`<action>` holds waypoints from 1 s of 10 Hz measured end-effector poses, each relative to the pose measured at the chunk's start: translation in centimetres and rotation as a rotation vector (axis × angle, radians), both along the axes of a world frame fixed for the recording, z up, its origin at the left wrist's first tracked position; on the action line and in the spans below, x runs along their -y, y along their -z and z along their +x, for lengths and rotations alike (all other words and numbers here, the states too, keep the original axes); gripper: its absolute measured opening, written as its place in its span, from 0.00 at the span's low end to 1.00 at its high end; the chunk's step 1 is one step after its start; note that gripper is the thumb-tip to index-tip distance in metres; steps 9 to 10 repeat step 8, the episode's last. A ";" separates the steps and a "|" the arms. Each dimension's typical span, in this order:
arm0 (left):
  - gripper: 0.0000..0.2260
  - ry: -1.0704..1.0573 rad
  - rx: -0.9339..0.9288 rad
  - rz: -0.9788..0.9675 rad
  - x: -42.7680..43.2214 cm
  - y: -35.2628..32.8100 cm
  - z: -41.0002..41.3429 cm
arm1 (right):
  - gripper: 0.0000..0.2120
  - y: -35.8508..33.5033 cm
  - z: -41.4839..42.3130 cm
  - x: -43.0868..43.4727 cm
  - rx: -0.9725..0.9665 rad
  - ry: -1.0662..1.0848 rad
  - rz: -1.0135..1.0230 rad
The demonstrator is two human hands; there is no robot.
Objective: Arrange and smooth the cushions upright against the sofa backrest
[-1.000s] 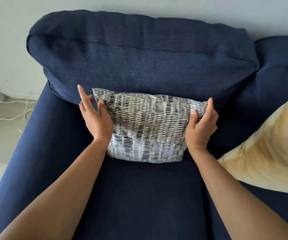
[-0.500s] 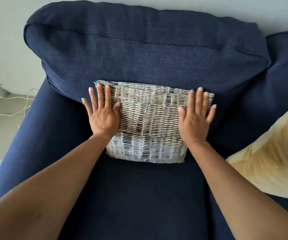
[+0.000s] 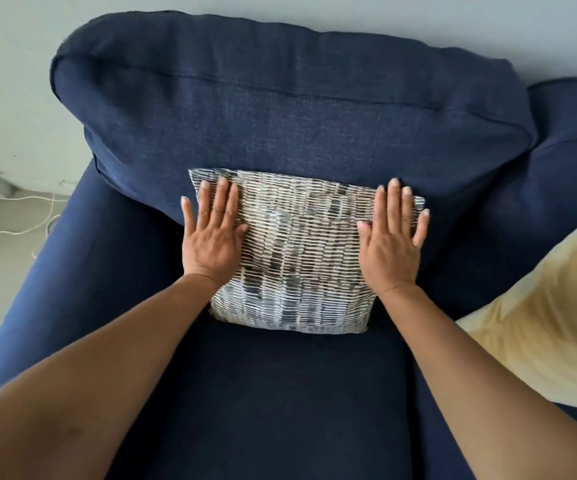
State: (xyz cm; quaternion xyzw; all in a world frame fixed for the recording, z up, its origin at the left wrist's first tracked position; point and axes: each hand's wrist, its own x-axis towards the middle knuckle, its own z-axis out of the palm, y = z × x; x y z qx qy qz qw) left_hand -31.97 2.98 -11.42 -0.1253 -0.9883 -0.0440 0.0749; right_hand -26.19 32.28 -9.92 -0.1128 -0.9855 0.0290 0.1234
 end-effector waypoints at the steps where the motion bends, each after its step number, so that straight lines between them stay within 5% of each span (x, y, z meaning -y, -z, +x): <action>1: 0.27 0.021 -0.116 0.166 -2.1 -2.0 0.5 | 0.30 -0.8 0.4 1.0 -0.065 -0.012 -0.037; 3: 0.26 0.224 0.000 0.085 -8.3 -2.7 1.9 | 0.29 0.2 1.3 6.1 -0.016 -0.304 0.008; 7: 0.30 -0.301 0.259 0.034 -2.9 -5.7 2.1 | 0.33 -3.1 4.5 -2.4 0.259 0.058 -0.072; 10: 0.30 -0.241 0.253 0.097 -4.3 -8.2 4.0 | 0.34 -5.4 5.4 -2.4 0.225 0.063 -0.135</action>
